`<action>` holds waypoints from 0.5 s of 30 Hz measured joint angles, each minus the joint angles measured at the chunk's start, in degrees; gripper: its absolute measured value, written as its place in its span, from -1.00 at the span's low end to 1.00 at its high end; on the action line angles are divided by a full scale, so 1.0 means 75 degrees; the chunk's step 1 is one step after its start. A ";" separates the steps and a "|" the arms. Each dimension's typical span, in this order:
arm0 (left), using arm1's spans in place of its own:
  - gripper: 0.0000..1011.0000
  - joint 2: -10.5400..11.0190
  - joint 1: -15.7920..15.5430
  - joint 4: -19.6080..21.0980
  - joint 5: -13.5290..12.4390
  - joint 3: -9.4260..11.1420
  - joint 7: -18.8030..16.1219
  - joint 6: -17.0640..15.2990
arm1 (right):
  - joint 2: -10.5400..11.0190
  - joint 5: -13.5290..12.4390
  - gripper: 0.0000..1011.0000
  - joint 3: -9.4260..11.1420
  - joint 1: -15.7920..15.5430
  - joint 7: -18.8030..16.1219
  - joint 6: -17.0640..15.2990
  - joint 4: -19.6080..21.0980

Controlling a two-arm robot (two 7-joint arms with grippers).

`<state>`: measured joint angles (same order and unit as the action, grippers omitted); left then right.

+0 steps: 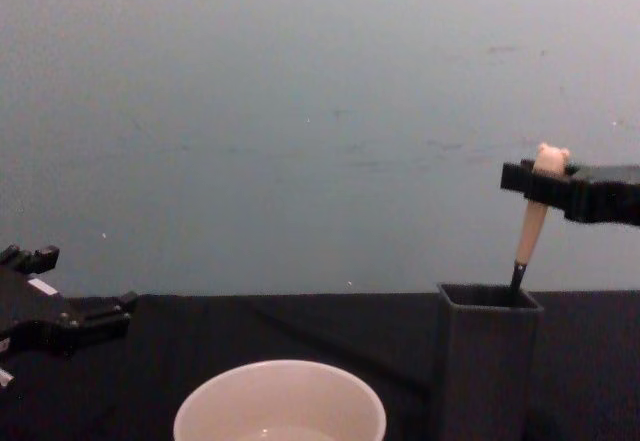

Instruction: Pick up the stirring spoon with one hand, stir inside the cup, then place it back in its original position.

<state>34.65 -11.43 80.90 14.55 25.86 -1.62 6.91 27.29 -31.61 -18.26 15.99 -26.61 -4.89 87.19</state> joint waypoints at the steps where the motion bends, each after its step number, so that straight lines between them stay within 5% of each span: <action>1: 0.98 0.0000 0.0000 0.0000 0.0000 0.0000 0.0000 0.0000 | 0.0008 -0.0024 -0.58 0.0009 0.0000 -0.0003 0.0014 0.0025; 15: 0.98 0.0000 0.0000 0.0000 0.0000 0.0000 0.0000 0.0000 | -0.0007 -0.0509 -0.58 0.0133 0.0201 -0.0032 0.0267 0.0321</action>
<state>34.65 -11.43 80.90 14.55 25.86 -1.62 6.91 27.24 -35.43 -17.25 17.49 -26.85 -2.89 89.60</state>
